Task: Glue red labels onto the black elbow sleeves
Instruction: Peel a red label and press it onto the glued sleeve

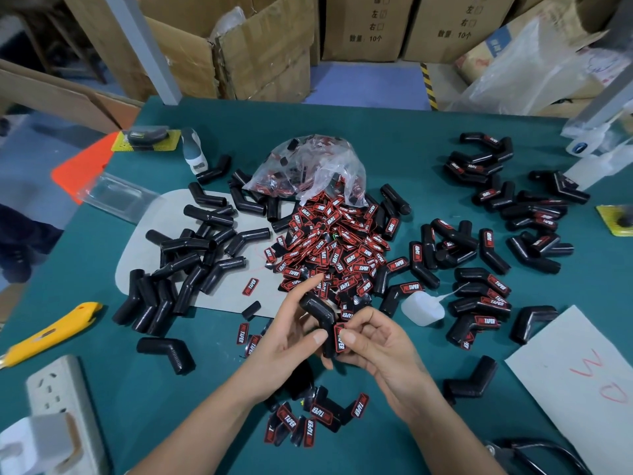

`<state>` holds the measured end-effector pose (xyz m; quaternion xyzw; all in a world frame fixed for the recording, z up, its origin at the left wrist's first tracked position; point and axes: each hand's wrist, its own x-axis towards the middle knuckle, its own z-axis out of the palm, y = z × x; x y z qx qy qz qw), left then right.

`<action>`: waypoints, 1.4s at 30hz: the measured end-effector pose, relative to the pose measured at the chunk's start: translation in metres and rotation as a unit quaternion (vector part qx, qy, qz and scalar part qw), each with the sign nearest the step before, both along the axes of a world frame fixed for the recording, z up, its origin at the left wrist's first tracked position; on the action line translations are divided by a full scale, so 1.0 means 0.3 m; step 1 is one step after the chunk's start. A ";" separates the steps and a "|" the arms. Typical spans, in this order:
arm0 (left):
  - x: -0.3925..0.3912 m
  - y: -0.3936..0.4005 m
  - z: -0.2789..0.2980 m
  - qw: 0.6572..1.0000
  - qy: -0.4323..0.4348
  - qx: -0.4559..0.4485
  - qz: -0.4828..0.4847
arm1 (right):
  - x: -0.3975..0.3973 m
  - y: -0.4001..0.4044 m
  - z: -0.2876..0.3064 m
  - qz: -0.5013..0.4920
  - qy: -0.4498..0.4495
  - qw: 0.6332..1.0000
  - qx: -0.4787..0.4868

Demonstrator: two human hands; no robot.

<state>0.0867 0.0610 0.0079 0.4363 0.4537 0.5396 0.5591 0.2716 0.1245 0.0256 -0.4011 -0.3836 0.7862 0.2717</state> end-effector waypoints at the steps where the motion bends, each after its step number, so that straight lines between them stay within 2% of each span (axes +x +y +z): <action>1: 0.002 -0.001 0.003 1.000 0.003 0.000 0.002 | 0.000 0.001 0.000 0.001 -0.001 1.000 0.001; 30: 0.005 0.000 -0.027 1.000 0.013 -0.010 -0.006 | -0.001 -0.003 -0.014 0.010 -0.018 1.000 0.020; 42: 0.008 0.000 -0.017 1.000 0.012 -0.008 -0.002 | 0.009 -0.007 -0.015 0.001 -0.039 0.997 0.073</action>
